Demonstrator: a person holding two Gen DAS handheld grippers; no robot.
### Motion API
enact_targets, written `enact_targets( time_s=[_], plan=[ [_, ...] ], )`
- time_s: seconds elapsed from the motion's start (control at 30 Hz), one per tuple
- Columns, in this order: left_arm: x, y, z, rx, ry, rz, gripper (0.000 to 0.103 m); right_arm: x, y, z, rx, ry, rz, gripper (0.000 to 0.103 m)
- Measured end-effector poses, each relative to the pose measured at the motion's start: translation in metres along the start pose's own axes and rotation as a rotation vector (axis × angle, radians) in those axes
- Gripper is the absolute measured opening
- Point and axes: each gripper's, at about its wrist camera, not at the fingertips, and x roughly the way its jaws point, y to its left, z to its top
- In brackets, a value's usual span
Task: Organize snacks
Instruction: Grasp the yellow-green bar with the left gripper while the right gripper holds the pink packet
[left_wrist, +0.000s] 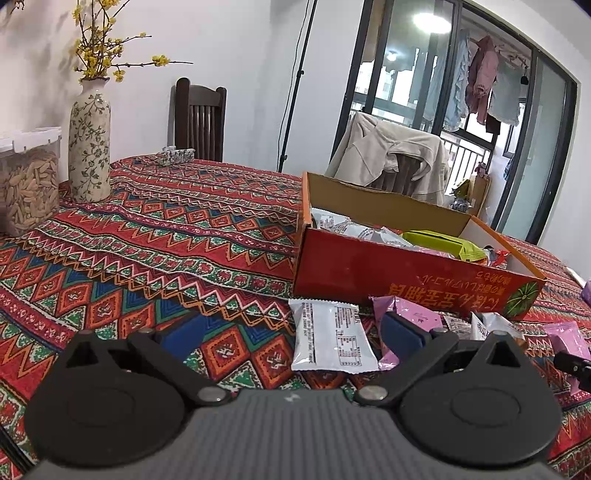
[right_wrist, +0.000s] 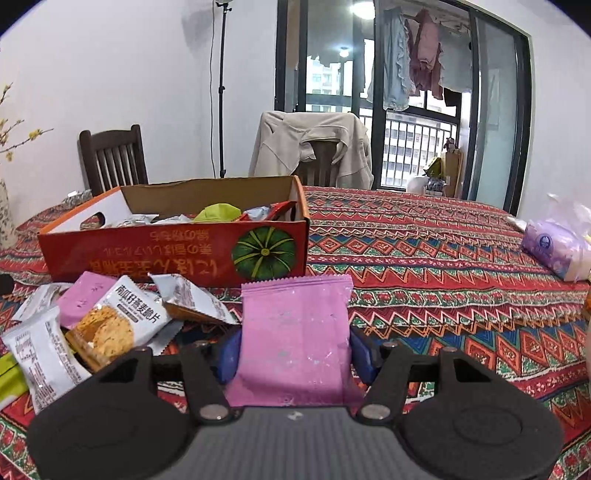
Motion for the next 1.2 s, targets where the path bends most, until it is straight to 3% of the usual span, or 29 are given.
enact_targets(
  time_s=[0.3,0.63,0.9,1.03,1.2],
  plan=[
    [-0.014,-0.003,0.001,0.004,0.084,-0.027,0.103,-0.002,-0.001,-0.002,0.009,-0.018,0.041,0.059],
    [-0.041,-0.018,-0.024,0.123,0.156,-0.03,0.103,-0.009,-0.004,-0.002,0.02,-0.057,0.064,0.059],
    [-0.04,-0.045,-0.038,0.201,0.185,-0.093,0.102,-0.011,-0.005,-0.002,0.024,-0.068,0.07,0.059],
    [-0.024,-0.058,-0.039,0.226,0.223,-0.096,0.075,-0.012,-0.005,-0.003,0.024,-0.07,0.069,0.059],
    [-0.016,-0.068,-0.043,0.234,0.221,-0.085,0.063,-0.012,-0.005,-0.002,0.028,-0.07,0.071,0.059]
  ],
)
